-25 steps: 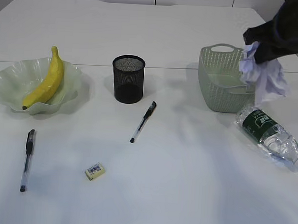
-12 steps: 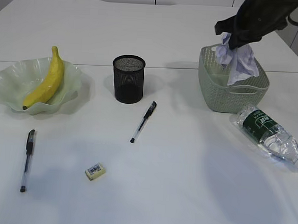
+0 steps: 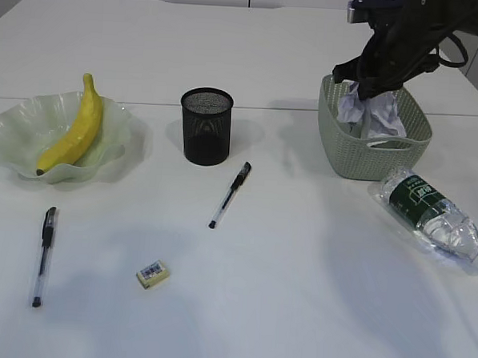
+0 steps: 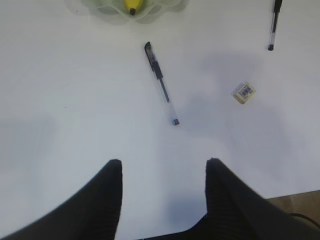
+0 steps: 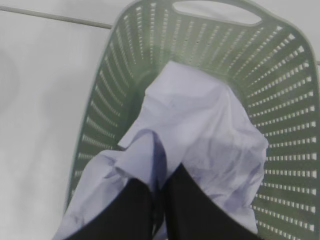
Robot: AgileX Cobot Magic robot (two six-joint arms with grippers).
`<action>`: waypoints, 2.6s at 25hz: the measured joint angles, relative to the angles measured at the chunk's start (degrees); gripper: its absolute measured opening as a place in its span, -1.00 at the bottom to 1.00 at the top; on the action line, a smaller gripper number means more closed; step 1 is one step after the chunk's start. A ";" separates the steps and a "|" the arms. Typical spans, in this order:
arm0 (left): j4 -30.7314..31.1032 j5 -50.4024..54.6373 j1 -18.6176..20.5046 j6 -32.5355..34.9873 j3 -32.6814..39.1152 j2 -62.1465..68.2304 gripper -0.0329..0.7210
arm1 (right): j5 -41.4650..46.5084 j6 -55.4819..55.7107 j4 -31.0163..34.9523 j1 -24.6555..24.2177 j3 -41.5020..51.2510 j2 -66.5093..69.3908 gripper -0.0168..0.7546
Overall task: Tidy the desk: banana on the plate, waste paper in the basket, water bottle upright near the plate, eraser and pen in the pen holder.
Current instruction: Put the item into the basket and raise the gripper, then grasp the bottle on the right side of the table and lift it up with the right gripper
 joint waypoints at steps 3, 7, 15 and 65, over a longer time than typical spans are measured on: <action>0.10 0.09 0.00 0.00 0.00 0.00 0.11 | -0.27 1.60 -1.68 0.00 0.00 0.09 -0.72; 0.47 0.35 0.00 0.00 0.00 0.00 0.11 | -0.27 1.96 -2.68 0.00 0.00 0.09 -0.09; 1.15 0.47 0.00 0.00 0.00 0.00 0.11 | 2.59 2.04 -2.68 0.00 -2.18 0.09 0.39; 1.47 0.79 0.00 0.00 0.00 0.00 0.10 | 0.51 -15.48 5.18 -10.72 58.69 -43.09 0.34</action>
